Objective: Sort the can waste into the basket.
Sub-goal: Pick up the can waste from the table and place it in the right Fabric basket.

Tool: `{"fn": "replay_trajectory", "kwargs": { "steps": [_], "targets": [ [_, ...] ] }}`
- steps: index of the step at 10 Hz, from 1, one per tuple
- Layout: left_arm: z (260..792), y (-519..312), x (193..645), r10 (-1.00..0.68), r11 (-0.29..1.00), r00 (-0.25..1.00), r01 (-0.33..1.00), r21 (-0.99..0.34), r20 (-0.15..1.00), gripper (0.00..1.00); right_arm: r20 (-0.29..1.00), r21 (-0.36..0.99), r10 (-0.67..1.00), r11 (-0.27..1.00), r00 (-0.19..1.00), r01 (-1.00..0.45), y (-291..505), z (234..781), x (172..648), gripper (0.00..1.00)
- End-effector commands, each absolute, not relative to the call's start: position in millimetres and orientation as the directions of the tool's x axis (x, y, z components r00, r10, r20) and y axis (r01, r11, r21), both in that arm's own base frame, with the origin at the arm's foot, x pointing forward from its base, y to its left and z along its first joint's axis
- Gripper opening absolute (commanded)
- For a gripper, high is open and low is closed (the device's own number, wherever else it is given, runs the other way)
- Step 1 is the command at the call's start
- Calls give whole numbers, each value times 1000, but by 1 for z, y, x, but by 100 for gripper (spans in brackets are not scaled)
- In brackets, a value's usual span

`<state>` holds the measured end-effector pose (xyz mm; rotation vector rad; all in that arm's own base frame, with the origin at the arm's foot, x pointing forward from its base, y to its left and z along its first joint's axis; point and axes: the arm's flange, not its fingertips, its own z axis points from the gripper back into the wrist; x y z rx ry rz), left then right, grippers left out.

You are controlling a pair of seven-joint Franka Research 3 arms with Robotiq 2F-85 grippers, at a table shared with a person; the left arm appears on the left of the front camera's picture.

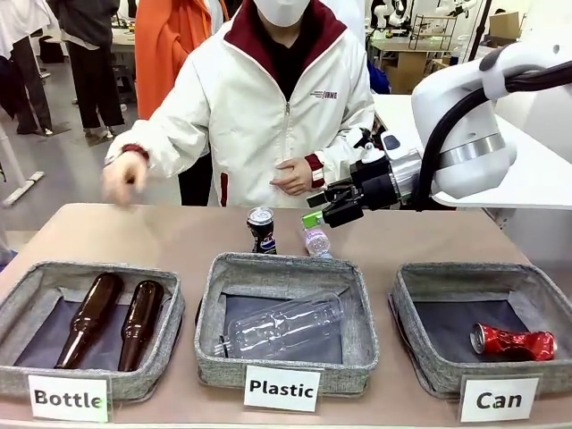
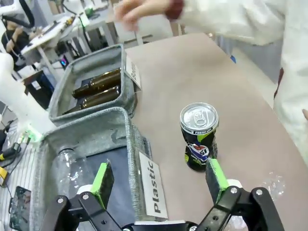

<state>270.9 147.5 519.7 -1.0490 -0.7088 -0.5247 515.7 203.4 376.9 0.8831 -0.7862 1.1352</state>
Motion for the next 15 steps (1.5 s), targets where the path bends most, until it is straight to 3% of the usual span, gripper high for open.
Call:
{"fn": "replay_trajectory", "kwargs": {
  "steps": [1, 3, 4, 5, 6, 8, 15],
  "targets": [
    [506, 116, 310, -51, 293, 656, 731, -616, 753, 100, 900, 133, 402, 119, 170, -984, 211, 363, 539, 100],
    [469, 64, 342, 36, 270, 691, 689, -672, 722, 100, 893, 89, 434, 84, 117, -992, 227, 350, 547, 100],
    [445, 37, 358, -15, 247, 732, 662, -707, 681, 100, 886, 90, 450, 70, 112, -993, 236, 340, 556, 100],
    [422, 21, 366, -97, 399, 786, 593, -699, 611, 100, 887, 79, 452, 50, 93, -996, 243, 334, 557, 100],
    [462, 51, 344, -10, 255, 726, 667, -700, 688, 100, 884, 46, 464, 51, 64, -998, 246, 327, 557, 100],
    [462, 51, 344, -10, 255, 726, 667, -700, 688, 100, 881, -34, 473, 69, 3, -997, 262, 314, 566, 100],
    [462, 51, 344, -10, 255, 726, 667, -700, 688, 100, 920, 82, 378, 82, 107, -993, 291, 279, 575, 100]
  ]
}}
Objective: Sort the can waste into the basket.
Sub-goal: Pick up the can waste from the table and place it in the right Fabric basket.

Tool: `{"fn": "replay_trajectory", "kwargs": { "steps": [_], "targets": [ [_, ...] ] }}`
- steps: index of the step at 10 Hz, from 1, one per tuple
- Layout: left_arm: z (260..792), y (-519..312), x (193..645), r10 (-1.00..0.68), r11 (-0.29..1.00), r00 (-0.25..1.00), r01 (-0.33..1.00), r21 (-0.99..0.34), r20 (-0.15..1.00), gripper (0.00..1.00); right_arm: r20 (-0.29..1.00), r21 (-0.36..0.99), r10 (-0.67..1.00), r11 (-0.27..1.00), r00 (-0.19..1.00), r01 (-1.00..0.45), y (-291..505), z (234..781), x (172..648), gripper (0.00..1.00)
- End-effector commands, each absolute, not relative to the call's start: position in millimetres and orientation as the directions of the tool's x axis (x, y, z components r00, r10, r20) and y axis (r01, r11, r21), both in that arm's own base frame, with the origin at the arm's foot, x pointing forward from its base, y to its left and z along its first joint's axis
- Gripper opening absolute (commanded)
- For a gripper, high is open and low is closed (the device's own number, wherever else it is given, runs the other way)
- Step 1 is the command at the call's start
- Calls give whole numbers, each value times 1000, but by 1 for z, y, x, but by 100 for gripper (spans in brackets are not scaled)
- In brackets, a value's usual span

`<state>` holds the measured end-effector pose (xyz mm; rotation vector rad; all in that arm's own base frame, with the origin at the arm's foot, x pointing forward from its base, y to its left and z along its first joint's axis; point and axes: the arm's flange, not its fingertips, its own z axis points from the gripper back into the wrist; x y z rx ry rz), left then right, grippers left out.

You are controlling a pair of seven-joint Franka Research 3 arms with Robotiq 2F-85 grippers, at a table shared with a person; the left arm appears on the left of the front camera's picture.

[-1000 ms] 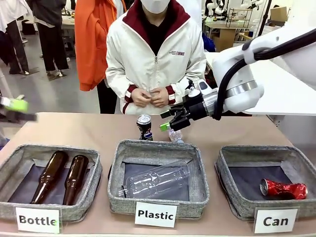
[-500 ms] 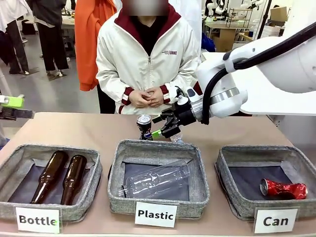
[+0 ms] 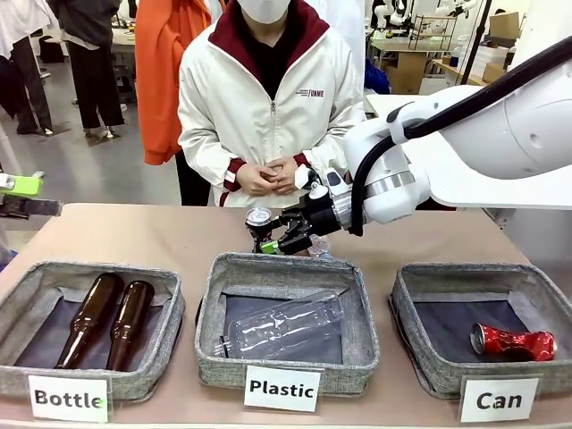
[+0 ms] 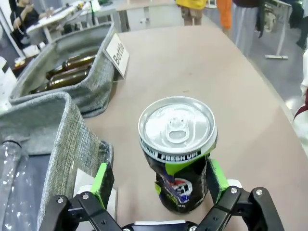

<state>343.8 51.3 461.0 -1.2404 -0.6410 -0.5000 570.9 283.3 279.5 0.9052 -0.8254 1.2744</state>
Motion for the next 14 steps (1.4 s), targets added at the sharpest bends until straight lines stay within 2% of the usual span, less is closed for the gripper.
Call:
{"fn": "replay_trajectory", "kwargs": {
  "steps": [1, 2, 3, 4, 5, 7, 8, 9, 11, 12, 14],
  "targets": [
    [462, 51, 344, -10, 255, 726, 667, -700, 688, 100, 931, 89, 347, 82, 112, -993, 298, 278, 576, 100],
    [462, 51, 344, -10, 255, 726, 667, -700, 688, 100, 929, 80, 355, 77, 103, -994, 302, 274, 575, 88],
    [462, 51, 344, -10, 255, 726, 667, -700, 688, 100, 927, 97, 354, 89, 122, -991, 304, 272, 573, 40],
    [462, 51, 344, -10, 255, 726, 667, -700, 688, 100, 936, 92, 330, 102, 120, -991, 304, 271, 574, 28],
    [462, 51, 344, -10, 255, 726, 667, -700, 688, 100, 943, 77, 314, 130, 115, -989, 305, 270, 577, 0],
    [462, 51, 344, -10, 255, 726, 667, -700, 688, 100, 952, 76, 287, 126, 109, -989, 303, 270, 575, 0],
    [462, 51, 344, -10, 255, 726, 667, -700, 688, 100, 955, 87, 273, 113, 115, -990, 301, 271, 575, 4],
    [462, 51, 344, -10, 255, 726, 667, -700, 688, 100, 955, 90, 270, 114, 118, -989, 301, 272, 576, 0],
    [462, 51, 344, -10, 255, 726, 667, -700, 688, 100, 956, 98, 268, 102, 122, -990, 300, 272, 574, 0],
    [462, 51, 344, -10, 255, 726, 667, -700, 688, 100, 961, 85, 255, 96, 107, -992, 296, 284, 570, 0],
    [462, 51, 344, -10, 255, 726, 667, -700, 688, 100, 970, -12, 242, 63, 4, -998, 265, 364, 550, 0]
  ]
}}
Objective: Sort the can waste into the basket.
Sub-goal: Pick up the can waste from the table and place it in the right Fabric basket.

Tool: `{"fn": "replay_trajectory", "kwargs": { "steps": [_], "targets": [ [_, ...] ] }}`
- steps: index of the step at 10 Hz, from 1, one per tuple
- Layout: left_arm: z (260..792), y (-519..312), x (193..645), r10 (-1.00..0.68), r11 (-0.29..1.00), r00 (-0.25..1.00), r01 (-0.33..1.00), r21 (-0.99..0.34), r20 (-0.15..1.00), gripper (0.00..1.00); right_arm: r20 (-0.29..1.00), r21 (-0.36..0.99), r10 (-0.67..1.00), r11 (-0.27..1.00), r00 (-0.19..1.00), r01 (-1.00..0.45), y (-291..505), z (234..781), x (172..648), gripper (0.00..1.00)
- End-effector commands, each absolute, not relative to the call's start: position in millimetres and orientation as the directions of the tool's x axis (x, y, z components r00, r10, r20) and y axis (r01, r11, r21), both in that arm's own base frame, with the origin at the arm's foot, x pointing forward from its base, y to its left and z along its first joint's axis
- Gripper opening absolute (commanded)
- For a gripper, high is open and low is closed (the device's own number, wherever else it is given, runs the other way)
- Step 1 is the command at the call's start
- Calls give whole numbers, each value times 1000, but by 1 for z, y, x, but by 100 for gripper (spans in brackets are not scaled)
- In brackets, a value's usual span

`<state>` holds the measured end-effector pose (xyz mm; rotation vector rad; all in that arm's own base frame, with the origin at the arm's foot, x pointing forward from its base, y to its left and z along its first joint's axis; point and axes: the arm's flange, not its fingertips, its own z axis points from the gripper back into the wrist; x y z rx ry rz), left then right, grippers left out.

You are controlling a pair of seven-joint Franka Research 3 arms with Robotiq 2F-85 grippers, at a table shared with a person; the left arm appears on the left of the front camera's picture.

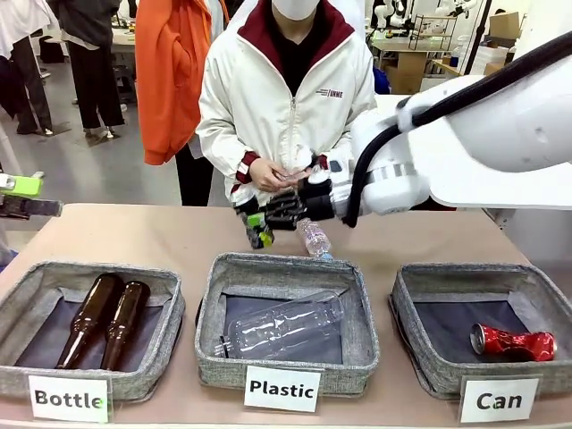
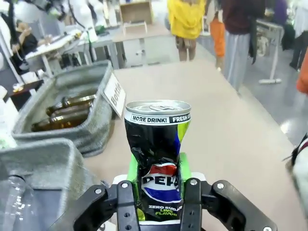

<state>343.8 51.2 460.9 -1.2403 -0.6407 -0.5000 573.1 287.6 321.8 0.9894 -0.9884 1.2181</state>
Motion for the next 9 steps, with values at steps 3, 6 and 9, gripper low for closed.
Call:
{"fn": "replay_trajectory", "kwargs": {
  "steps": [3, 6, 9],
  "targets": [
    [462, 51, 344, -10, 255, 726, 667, -700, 688, 100, 932, 56, 361, -126, 7, -990, 213, 488, 459, 0],
    [462, 51, 344, -10, 255, 726, 667, -700, 688, 100, 741, 343, 647, -131, 181, -930, 162, 531, 362, 0],
    [462, 51, 344, -10, 255, 726, 667, -700, 688, 100, 540, 236, 792, 180, 283, -955, 78, 538, 316, 0]
  ]
}}
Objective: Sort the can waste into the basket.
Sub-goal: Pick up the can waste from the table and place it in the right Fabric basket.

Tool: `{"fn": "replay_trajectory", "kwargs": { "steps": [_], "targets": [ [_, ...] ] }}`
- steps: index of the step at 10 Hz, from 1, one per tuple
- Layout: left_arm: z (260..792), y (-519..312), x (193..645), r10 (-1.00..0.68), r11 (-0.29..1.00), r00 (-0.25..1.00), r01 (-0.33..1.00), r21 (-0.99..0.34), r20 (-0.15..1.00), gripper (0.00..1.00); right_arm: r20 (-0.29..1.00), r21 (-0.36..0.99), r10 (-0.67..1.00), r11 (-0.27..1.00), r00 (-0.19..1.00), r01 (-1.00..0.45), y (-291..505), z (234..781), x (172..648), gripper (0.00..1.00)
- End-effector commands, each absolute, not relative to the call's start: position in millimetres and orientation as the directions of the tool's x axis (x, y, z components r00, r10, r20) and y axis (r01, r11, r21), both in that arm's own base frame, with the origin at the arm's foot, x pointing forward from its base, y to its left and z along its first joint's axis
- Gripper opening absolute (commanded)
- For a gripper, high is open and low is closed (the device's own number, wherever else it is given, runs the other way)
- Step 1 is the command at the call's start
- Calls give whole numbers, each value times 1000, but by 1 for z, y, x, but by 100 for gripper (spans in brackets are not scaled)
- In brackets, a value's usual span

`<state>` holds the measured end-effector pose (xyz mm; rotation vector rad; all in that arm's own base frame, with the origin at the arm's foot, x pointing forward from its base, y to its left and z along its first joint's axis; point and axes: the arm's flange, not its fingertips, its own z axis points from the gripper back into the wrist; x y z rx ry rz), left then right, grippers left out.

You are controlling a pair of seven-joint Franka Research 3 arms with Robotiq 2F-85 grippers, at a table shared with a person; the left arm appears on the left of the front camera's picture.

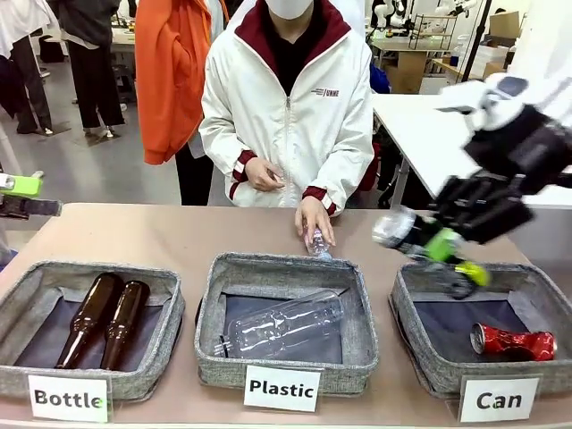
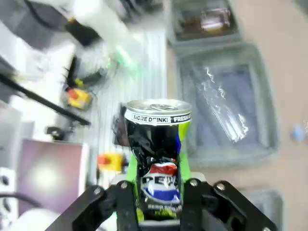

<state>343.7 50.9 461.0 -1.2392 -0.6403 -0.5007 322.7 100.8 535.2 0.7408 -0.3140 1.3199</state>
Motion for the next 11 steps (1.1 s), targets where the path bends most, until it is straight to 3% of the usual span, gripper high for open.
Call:
{"fn": "replay_trajectory", "kwargs": {
  "steps": [1, 2, 3, 5, 11],
  "targets": [
    [462, 51, 344, -10, 255, 726, 667, -700, 688, 100, 492, 173, 787, 331, 372, -928, 48, 535, 307, 0],
    [462, 51, 344, -10, 255, 726, 667, -700, 688, 100, 399, 76, 753, 541, 523, -837, 17, 529, 307, 0],
    [462, 51, 344, -10, 255, 726, 667, -700, 688, 100, 323, -116, 735, 656, 596, -746, -11, 526, 315, 0],
    [462, 51, 344, -10, 255, 726, 667, -700, 688, 100, 189, -193, 724, 690, 664, -697, -27, 514, 323, 0],
    [462, 51, 344, -10, 255, 726, 667, -700, 688, 100, 196, -118, 760, 646, 620, -755, -34, 499, 329, 0]
  ]
}}
